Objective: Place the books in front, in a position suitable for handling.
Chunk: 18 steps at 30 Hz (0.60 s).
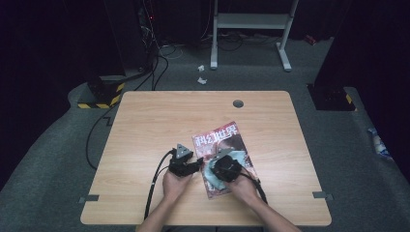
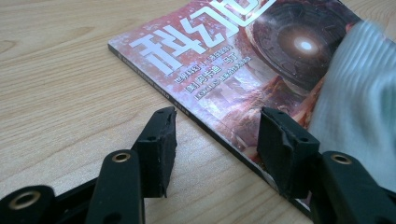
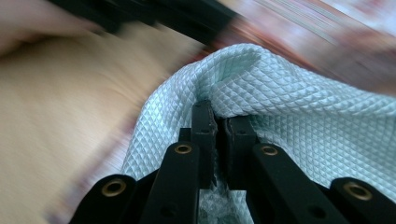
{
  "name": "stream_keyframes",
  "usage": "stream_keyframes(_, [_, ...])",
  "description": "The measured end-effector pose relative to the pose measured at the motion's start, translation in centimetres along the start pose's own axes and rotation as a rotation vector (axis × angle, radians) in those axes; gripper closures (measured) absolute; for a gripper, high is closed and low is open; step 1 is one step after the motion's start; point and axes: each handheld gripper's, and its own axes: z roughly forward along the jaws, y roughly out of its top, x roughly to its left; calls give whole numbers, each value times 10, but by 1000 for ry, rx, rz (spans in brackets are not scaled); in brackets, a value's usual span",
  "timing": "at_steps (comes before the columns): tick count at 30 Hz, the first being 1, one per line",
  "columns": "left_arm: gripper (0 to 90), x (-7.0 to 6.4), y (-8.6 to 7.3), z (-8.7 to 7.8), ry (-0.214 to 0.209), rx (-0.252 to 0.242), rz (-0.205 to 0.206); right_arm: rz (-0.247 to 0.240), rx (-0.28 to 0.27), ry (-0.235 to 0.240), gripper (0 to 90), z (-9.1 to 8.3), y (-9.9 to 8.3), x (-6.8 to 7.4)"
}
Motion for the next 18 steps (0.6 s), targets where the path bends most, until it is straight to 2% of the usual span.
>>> stream_keyframes(3, [468,0,0,0,0,0,2,-37,-6,14,846,6,9,11])
stream_keyframes(7, [469,0,0,0,0,-1,4,-3,-27,61,844,7,6,3])
stream_keyframes(10, [471,0,0,0,-1,0,6,5,-28,15,843,1,-2,-7])
stream_keyframes(12, [471,0,0,0,-2,-1,5,29,-31,-19,842,-4,-11,-20])
stream_keyframes(17, [474,0,0,0,-1,0,4,155,-32,-134,839,-25,-42,-64])
stream_keyframes(18, [474,0,0,0,0,0,4,207,-29,-167,838,-31,-50,-76])
